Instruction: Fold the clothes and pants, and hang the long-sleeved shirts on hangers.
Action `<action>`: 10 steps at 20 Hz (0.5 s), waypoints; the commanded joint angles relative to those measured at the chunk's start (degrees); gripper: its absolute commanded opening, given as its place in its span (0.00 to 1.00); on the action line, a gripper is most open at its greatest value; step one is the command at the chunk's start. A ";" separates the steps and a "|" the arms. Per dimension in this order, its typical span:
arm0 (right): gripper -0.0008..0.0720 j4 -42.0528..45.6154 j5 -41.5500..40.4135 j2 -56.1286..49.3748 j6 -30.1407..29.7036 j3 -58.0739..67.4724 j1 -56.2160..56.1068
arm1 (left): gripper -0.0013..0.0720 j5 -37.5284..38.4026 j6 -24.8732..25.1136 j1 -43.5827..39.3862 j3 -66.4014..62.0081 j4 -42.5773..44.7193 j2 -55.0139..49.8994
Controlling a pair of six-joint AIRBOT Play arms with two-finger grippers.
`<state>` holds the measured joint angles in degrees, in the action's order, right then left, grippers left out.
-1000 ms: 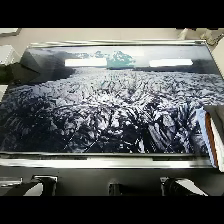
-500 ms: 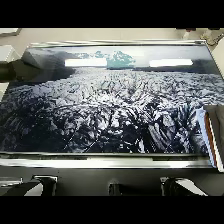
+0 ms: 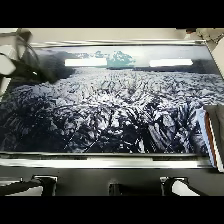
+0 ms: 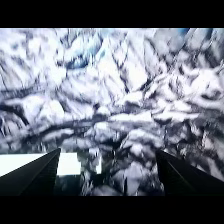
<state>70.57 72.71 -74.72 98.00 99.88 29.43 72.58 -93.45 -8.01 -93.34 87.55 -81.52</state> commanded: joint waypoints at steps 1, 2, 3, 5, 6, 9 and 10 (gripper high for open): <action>0.97 4.63 17.92 -8.26 3.04 -1.84 -17.22 | 0.99 7.80 0.72 -1.33 7.28 -4.09 -3.28; 0.97 4.66 20.74 -10.32 2.36 -2.67 -19.89 | 0.99 3.43 -0.35 -2.05 12.83 -4.59 -0.33; 0.97 5.03 20.41 -11.26 2.21 -3.76 -21.90 | 0.99 -0.79 -3.02 -2.27 17.90 -4.59 2.56; 0.97 6.49 15.74 -11.30 2.86 -5.29 -24.09 | 0.99 -5.55 -6.73 -1.97 24.96 -3.96 6.51; 0.98 7.58 14.43 -11.30 3.93 -5.38 -24.46 | 0.99 -5.57 -7.08 -1.53 25.27 -3.93 6.82; 0.97 7.69 14.60 -11.28 3.37 -5.38 -24.46 | 0.99 -5.66 -5.49 -0.61 23.67 -3.76 6.84; 0.97 7.72 14.38 -11.28 3.37 -5.38 -24.46 | 0.99 -5.73 -5.46 -0.55 23.63 -3.76 6.82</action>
<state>77.28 86.83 -85.54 101.21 94.87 6.22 68.31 -98.83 -9.04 -71.00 83.94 -75.53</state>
